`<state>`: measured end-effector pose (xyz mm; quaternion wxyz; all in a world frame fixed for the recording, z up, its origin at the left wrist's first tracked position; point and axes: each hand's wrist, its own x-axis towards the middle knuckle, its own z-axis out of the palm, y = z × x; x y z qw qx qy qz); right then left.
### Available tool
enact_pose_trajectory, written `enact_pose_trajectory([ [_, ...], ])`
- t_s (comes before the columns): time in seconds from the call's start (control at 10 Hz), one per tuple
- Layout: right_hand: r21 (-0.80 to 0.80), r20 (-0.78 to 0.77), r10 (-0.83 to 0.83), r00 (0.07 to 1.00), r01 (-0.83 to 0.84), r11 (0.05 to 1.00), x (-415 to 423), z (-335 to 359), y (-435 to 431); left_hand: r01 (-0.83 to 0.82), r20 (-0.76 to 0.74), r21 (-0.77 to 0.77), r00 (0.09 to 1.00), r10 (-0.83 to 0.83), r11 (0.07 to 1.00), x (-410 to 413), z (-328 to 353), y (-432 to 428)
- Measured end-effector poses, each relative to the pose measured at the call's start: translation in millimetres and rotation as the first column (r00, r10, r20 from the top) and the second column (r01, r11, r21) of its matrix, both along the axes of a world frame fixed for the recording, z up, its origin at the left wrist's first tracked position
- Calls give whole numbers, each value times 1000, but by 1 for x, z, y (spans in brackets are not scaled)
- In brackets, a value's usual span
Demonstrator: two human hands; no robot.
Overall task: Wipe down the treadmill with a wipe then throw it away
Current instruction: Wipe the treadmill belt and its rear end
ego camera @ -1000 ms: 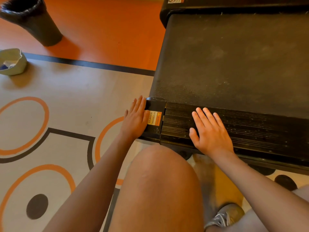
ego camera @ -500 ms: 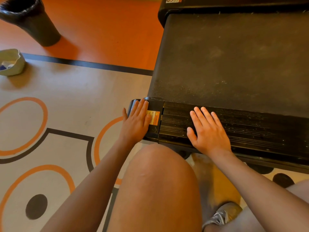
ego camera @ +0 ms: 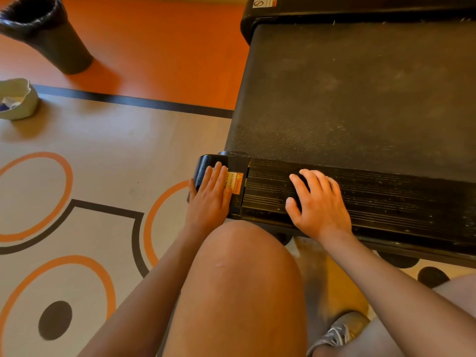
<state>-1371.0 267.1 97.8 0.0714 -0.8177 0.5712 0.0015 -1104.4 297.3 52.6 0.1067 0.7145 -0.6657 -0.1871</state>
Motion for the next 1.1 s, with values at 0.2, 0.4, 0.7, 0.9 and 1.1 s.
enact_pose_trajectory([
  [0.2,-17,-7,1,1000,-1,1000,0,-1,1,24,23,3,999,-24,1000,0,5,-29],
  [0.4,-9,-5,6,1000,-6,1000,1,1,1,59,11,-44,998,-59,997,6,1,8],
  [0.7,-35,-16,5,1000,-6,999,0,-3,2,34,12,32,999,-34,999,7,5,-47],
  [0.9,-33,-2,2,1000,-2,999,1,-1,1,80,-8,33,997,-80,996,9,10,-16],
  [1.1,-46,3,11,1000,-10,999,0,-4,2,60,-16,29,998,-60,998,10,4,1],
])
